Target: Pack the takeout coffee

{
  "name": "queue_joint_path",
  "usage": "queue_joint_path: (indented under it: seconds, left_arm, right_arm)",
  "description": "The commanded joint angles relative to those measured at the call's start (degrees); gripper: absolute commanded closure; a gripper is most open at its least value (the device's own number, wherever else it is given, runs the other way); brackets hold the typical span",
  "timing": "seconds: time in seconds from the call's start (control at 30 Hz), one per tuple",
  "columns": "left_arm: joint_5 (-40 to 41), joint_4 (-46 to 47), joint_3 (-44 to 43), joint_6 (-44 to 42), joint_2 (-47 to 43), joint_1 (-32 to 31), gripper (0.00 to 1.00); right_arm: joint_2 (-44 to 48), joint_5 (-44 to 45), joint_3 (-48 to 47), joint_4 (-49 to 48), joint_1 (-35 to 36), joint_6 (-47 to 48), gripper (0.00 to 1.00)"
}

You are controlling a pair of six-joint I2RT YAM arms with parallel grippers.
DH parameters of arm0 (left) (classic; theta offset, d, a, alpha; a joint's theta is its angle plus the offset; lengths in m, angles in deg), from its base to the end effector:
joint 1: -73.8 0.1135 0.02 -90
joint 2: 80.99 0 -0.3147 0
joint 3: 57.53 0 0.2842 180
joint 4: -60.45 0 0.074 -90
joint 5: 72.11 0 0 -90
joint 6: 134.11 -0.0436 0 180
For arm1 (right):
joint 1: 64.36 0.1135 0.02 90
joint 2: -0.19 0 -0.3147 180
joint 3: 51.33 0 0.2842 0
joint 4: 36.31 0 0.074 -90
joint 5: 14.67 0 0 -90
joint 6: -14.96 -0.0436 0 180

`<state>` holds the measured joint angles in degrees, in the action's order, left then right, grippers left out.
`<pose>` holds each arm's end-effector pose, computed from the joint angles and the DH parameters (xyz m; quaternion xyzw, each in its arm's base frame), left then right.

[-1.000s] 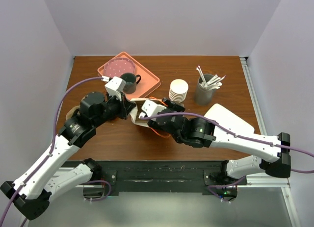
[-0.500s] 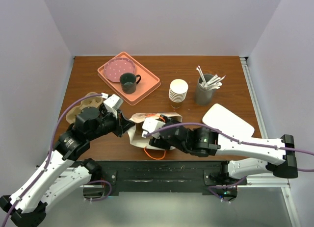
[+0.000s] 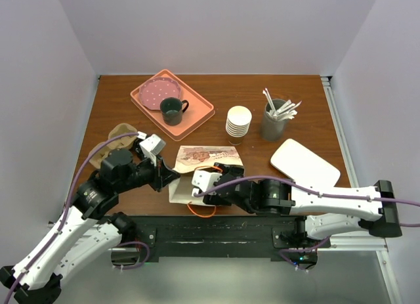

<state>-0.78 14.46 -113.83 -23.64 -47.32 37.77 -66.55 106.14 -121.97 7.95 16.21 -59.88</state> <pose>0.0939 -0.0856 0.3516 0.1999 0.8049 -0.3760 0.4133 0.0653 0.2570 0.3498 -0.5741 0.6697 0.0158 0.4708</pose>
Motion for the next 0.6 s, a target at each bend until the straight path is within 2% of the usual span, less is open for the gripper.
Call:
queue_joint_path:
  seconds: [0.0,0.1,0.37,0.57]
  left_arm:
    - [-1.6,-2.0,0.0,0.4,1.0,-0.1,1.0]
    - [-2.0,-2.0,-0.7,0.8,1.7,-0.1,1.0]
    - [-4.6,-1.3,-3.4,4.0,3.9,-0.2,1.0]
    - [-3.4,-3.6,-7.6,7.6,6.4,-0.1,1.0]
  right_arm:
    - [-2.4,3.8,-1.5,-2.6,-0.2,4.6,0.8]
    - [-3.4,3.6,-2.1,-3.7,-0.6,5.9,0.81]
    - [-2.1,-1.5,-0.3,-13.8,-1.7,13.3,0.81]
    - [-0.2,-2.2,-2.2,-10.4,-1.8,15.1,0.8]
